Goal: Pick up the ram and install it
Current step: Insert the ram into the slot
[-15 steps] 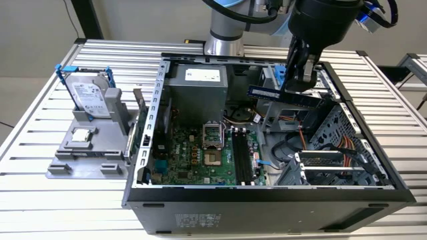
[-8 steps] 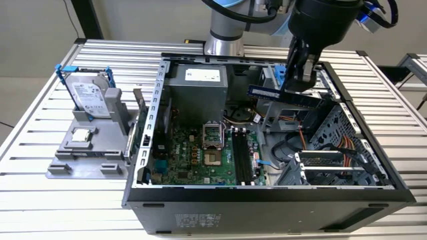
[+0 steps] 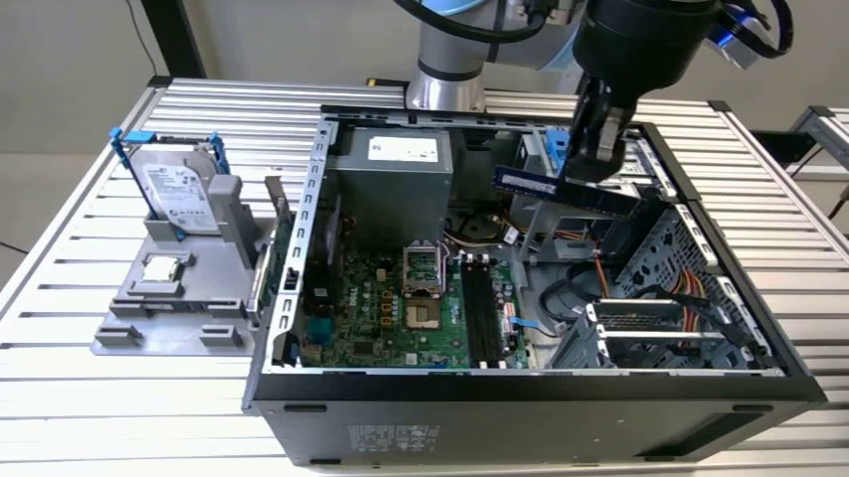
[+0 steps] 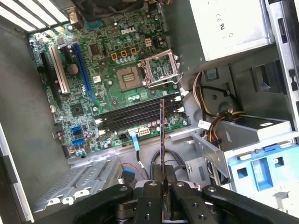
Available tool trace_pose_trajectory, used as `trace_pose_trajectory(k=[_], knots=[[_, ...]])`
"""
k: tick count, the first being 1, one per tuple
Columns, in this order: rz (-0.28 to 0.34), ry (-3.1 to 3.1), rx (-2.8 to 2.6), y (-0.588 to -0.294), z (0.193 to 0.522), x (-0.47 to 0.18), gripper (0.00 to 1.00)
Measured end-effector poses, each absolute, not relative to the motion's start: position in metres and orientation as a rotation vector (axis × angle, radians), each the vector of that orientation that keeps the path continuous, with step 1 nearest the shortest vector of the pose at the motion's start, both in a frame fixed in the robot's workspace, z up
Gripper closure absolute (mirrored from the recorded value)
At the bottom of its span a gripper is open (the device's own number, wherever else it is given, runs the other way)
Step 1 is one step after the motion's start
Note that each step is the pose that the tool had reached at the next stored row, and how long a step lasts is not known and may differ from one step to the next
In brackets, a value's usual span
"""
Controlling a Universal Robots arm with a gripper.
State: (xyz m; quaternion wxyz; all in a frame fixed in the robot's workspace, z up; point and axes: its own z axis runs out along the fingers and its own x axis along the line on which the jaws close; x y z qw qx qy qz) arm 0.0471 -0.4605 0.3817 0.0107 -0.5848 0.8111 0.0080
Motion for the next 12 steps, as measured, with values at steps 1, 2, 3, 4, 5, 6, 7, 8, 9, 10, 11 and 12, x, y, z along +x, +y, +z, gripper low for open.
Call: trace_pose_trajectory(k=[1,2,3,4,5,6,7,8,9,10,11,12], knots=[[0.025,2.538,-1.815,-0.4605,0.3817,0.0471,1.0],[0.025,2.545,-1.805,-0.4605,0.3817,0.0471,1.0],[0.024,2.553,-1.794,-0.4605,0.3817,0.0471,1.0],[0.024,2.56,-1.783,-0.4605,0.3817,0.0471,1.0],[0.024,2.567,-1.773,-0.4605,0.3817,0.0471,1.0],[0.024,2.575,-1.761,-0.4605,0.3817,0.0471,1.0],[0.024,2.583,-1.75,-0.4605,0.3817,0.0471,1.0],[0.024,2.591,-1.737,-0.4605,0.3817,0.0471,1.0],[0.024,2.599,-1.725,-0.4604,0.3817,0.0471,1.0],[0.023,2.608,-1.712,-0.4604,0.3817,0.0471,1.0],[0.023,2.616,-1.699,-0.4605,0.3817,0.0471,1.0],[0.023,2.624,-1.686,-0.4604,0.3817,0.0471,1.0]])
